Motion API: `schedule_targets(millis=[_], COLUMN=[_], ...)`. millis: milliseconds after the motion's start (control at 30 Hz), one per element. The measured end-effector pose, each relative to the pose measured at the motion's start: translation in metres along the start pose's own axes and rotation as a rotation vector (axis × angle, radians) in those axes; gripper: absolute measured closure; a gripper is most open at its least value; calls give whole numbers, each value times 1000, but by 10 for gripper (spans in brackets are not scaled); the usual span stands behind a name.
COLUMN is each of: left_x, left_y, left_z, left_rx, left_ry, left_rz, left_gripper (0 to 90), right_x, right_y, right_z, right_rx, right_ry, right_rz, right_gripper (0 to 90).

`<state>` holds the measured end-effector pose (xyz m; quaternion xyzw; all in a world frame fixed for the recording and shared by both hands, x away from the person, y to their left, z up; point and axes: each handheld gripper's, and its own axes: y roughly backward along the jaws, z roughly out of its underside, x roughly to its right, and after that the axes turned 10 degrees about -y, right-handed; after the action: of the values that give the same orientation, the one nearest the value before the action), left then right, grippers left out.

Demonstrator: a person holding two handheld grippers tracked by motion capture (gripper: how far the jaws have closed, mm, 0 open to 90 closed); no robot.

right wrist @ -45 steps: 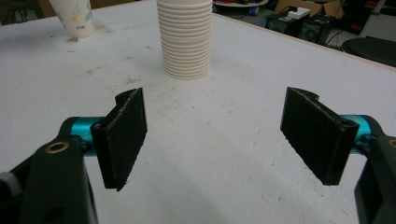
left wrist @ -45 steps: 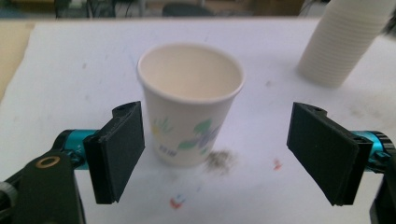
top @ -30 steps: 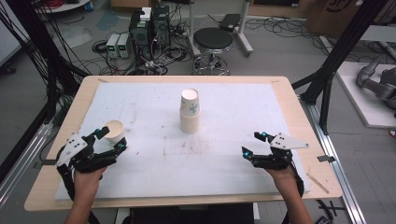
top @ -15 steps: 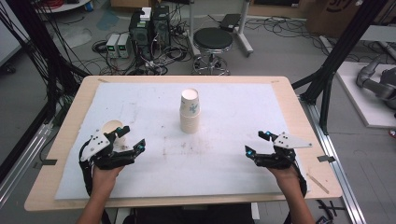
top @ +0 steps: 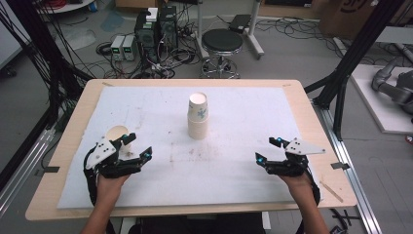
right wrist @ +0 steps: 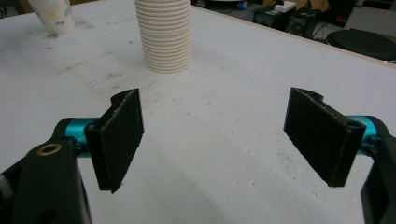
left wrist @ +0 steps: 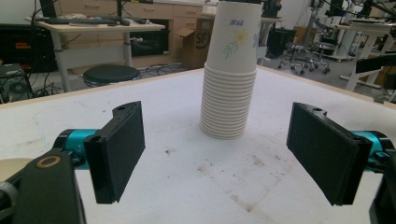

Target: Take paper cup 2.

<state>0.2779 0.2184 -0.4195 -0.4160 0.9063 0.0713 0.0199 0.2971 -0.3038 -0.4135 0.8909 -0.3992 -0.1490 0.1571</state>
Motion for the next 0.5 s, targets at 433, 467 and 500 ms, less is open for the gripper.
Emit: schedule_targets(millis=[433, 467, 500], left_x=[2, 2, 1], left_y=[-5, -6, -7], left_z=[1, 0, -1], left_rx=[-17, -21, -19], left_ry=[5, 1, 3], left_rz=[14, 18, 20], left_gripper=[192, 193, 192], right_x=[1, 1, 1], right_y=[-2, -1, 0], right_z=[1, 1, 0], right_rx=[-3, -2, 1], right_ry=[-6, -7, -4], right_rz=[-2, -2, -1], right_gripper=[206, 206, 206])
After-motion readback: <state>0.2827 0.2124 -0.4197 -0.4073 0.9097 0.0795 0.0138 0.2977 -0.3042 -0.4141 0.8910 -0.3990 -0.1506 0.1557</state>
